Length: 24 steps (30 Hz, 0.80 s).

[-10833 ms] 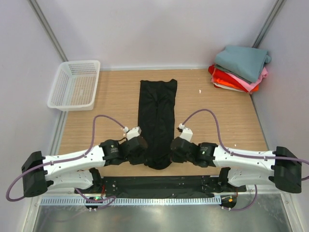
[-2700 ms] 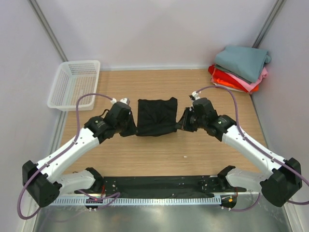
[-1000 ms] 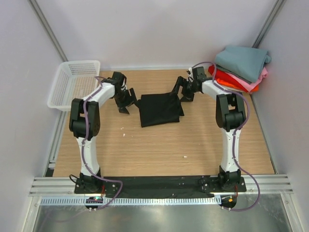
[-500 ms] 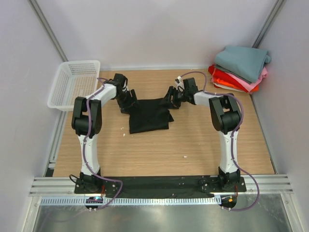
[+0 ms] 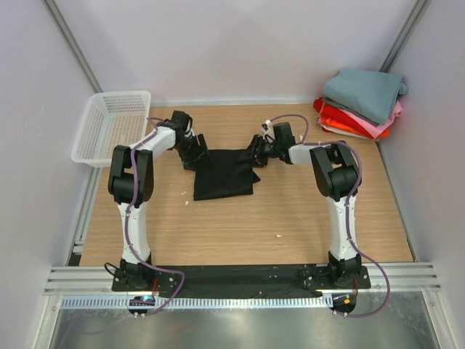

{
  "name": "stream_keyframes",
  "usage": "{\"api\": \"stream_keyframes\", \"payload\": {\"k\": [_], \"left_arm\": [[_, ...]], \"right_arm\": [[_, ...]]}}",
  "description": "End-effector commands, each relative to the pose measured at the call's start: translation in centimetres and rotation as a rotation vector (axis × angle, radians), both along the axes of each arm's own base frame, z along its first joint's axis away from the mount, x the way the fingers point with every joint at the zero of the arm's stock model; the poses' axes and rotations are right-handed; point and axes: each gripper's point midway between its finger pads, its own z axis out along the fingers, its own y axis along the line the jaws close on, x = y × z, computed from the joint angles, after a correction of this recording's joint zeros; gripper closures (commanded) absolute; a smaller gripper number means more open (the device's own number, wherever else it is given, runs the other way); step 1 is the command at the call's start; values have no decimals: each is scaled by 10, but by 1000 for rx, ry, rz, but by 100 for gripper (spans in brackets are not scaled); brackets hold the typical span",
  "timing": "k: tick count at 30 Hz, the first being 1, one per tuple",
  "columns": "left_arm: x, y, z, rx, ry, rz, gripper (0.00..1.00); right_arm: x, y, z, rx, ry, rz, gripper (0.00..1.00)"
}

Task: Fold and stack the t-shirts
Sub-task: Neatly place the folded tshirt to the corner

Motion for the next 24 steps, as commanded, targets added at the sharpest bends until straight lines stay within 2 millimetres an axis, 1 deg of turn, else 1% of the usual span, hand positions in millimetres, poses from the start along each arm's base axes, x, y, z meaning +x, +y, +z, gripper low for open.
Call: {"api": "stream_keyframes", "payload": {"k": [1, 3, 4, 5, 6, 7, 8, 9, 10, 11, 12, 13, 14, 15, 16, 17, 18, 19, 20, 21, 22, 23, 24], "left_arm": [[-5, -7, -20, -9, 21, -18, 33], [-5, -7, -19, -14, 20, -19, 34], [-4, -8, -17, -20, 15, -20, 34], [-5, -10, -16, -26, 17, -23, 34], [-3, -11, -8, -33, 3, -21, 34], [-3, -11, -2, -38, -6, -22, 34], [-4, -11, 4, -37, -8, -23, 33], [-5, -10, 12, -30, -17, -28, 32], [0, -7, 31, -16, -60, -23, 31], [-4, -3, 38, 3, -53, -23, 28], [0, 0, 53, 19, -86, -21, 26], [0, 3, 74, 30, -132, -24, 25], [-5, 11, 82, 68, -134, -16, 23], [-4, 13, 96, 77, -162, -14, 22], [-7, 17, 105, 91, -180, -19, 21], [-13, 23, 122, 112, -207, -13, 21], [-17, 26, 129, 121, -222, -14, 21], [-24, 31, 147, 130, -265, -17, 21], [-31, 37, 151, 153, -270, -14, 21], [-42, 41, 146, 169, -256, -19, 21], [-49, 44, 150, 173, -268, -20, 21], [-60, 49, 162, 175, -303, -21, 21], [-75, 54, 152, 191, -279, -21, 21]], "right_arm": [[-16, 6, -29, -31, 57, -2, 58], [-16, 10, -28, -18, 52, 3, 65], [-17, 12, -27, -12, 50, 6, 79], [-16, 12, -27, -7, 48, 1, 88], [-15, 13, -24, -1, 40, -2, 97], [-13, 12, -19, 6, 36, -7, 99], [-11, 12, -16, 9, 30, -9, 99], [-8, 7, -12, 7, 31, -20, 98], [-2, 5, 3, 15, 3, -28, 98], [4, -1, 12, 14, -15, -46, 99], [8, -11, 17, 4, -10, -68, 99], [18, -16, 32, 4, -38, -81, 99], [24, -21, 48, -9, -82, -85, 98], [33, -31, 62, -22, -87, -102, 99], [37, -37, 71, -32, -94, -108, 98], [41, -43, 82, -42, -121, -109, 98], [47, -48, 94, -51, -127, -118, 98], [52, -55, 101, -55, -132, -131, 99], [56, -59, 109, -61, -146, -136, 99], [60, -63, 118, -73, -158, -134, 98], [63, -68, 123, -79, -166, -139, 98], [68, -75, 126, -86, -169, -153, 99], [73, -80, 135, -92, -180, -158, 98]]}}
